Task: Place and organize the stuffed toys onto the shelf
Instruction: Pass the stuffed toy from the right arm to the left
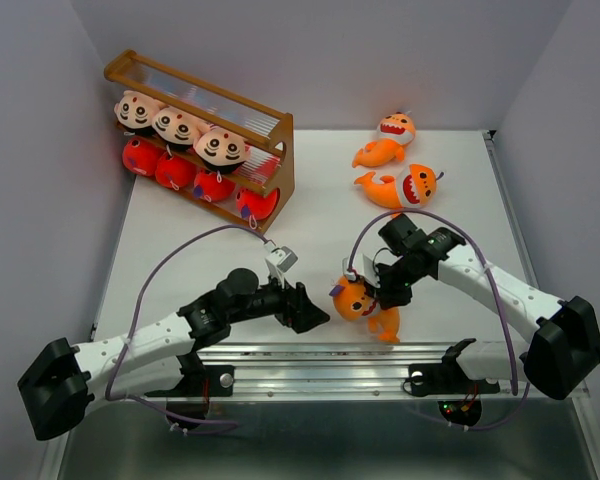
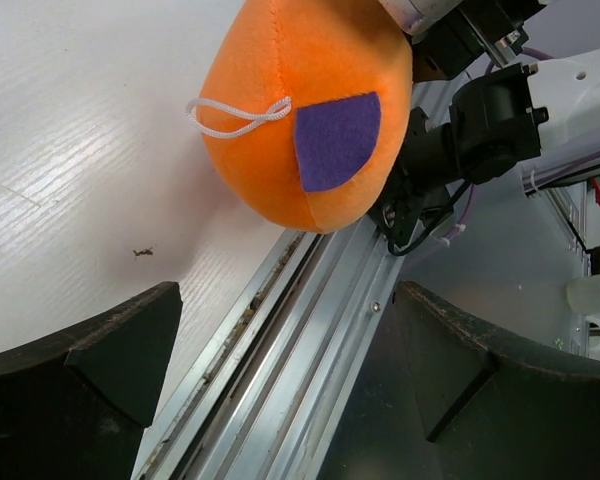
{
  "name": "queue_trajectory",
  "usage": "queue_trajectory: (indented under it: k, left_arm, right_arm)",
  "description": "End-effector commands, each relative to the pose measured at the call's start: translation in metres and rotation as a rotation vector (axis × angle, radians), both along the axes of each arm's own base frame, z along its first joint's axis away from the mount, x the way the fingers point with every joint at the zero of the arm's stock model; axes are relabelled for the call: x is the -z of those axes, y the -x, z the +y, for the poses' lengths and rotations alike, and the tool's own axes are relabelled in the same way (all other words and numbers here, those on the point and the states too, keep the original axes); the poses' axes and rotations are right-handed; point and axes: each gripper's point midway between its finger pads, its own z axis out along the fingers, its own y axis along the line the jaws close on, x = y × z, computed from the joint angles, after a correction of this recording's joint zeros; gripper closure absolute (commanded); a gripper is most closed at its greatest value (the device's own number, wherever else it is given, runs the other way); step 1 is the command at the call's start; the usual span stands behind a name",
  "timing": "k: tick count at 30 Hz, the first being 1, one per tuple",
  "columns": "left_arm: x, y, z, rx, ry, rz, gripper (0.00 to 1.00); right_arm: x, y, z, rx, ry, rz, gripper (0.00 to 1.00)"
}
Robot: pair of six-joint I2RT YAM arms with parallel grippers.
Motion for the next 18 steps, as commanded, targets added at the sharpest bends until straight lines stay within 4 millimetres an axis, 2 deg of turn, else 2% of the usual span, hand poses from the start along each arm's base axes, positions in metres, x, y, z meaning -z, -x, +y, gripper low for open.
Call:
queue_trajectory:
  k: [1, 13, 18]
  left_arm:
    - [-0.009, 0.003, -0.007, 0.031, 0.044, -0.029, 0.01]
    - [-0.012, -0.005, -0.023, 0.045, 0.033, -0.046, 0.01]
    - [-0.029, -0.01, -0.039, 0.077, 0.054, -0.081, 0.01]
  right_arm:
    - [-0.003, 0.002, 0.003, -0.004, -0.017, -0.01, 0.99]
    - [-0.002, 0.008, 0.01, -0.035, -0.012, 0.003, 0.99]
    - [0.0, 0.01, 0.01, -0.037, -0.004, 0.012, 0.99]
